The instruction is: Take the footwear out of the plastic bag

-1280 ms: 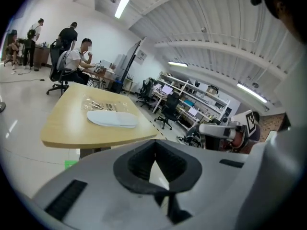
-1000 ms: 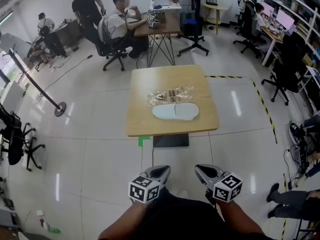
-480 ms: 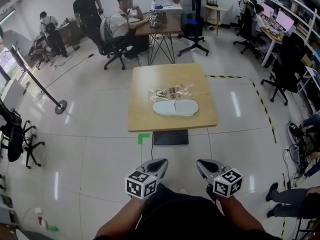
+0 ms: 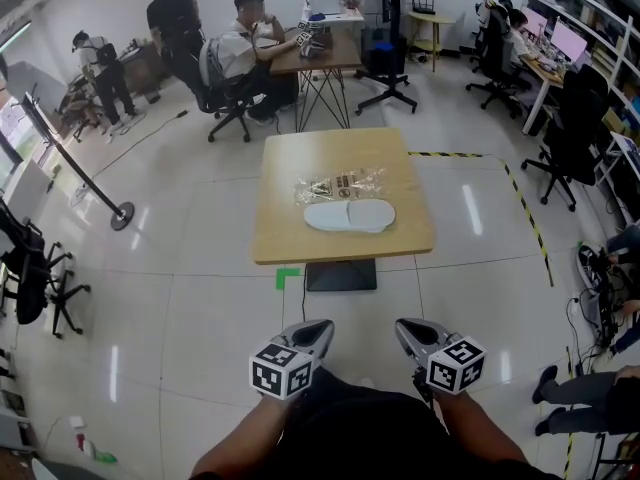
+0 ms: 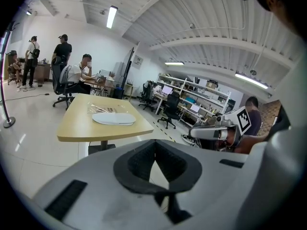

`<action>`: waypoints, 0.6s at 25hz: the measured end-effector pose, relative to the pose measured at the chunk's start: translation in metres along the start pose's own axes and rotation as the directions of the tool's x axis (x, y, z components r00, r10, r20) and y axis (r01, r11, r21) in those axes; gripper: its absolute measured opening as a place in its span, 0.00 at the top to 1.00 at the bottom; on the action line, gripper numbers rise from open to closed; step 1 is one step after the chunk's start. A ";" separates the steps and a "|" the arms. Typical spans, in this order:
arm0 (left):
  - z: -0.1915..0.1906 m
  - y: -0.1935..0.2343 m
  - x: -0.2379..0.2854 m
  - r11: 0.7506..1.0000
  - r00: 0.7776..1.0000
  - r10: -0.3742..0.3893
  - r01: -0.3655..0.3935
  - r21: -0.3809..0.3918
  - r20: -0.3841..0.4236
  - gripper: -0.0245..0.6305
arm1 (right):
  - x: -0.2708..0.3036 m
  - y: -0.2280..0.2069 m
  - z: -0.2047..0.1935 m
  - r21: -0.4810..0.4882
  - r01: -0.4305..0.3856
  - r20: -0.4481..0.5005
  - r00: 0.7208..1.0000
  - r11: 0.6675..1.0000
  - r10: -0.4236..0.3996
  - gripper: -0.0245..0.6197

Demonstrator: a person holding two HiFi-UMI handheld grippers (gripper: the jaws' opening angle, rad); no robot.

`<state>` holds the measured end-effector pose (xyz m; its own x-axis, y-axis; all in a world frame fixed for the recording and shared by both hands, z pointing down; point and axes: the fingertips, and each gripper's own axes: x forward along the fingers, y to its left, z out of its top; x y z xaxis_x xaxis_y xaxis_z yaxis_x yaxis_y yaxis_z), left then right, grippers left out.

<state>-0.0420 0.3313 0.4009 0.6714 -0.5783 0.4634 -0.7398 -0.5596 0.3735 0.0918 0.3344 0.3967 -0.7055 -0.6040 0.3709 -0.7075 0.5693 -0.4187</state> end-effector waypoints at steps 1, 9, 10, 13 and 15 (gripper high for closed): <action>0.001 -0.001 0.000 1.000 1.000 -0.001 0.001 0.004 0.002 0.95 | 0.000 0.000 0.000 0.000 -0.002 0.003 1.000 1.000 0.002 0.96; 0.009 0.012 -0.002 0.999 0.999 0.033 -0.033 0.020 0.001 0.95 | 0.001 0.002 0.002 -0.009 -0.028 0.021 0.999 1.000 0.028 0.96; 0.010 0.011 -0.003 0.999 0.999 0.032 -0.032 0.025 0.000 0.95 | 0.001 0.002 0.003 -0.011 -0.028 0.022 0.999 1.000 0.028 0.96; 0.010 0.008 -0.003 0.999 1.000 0.027 -0.027 0.040 -0.005 0.95 | 0.000 0.002 0.004 -0.014 -0.028 0.025 0.999 1.000 0.028 0.96; 0.010 0.007 -0.001 0.998 1.000 0.029 -0.029 0.047 -0.005 0.95 | 0.000 0.001 0.003 -0.011 -0.030 0.024 0.999 0.999 0.030 0.96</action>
<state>-0.0474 0.3226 0.3948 0.6491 -0.5918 0.4780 -0.7563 -0.5696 0.3219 0.0917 0.3335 0.3940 -0.7252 -0.5999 0.3379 -0.6866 0.5934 -0.4201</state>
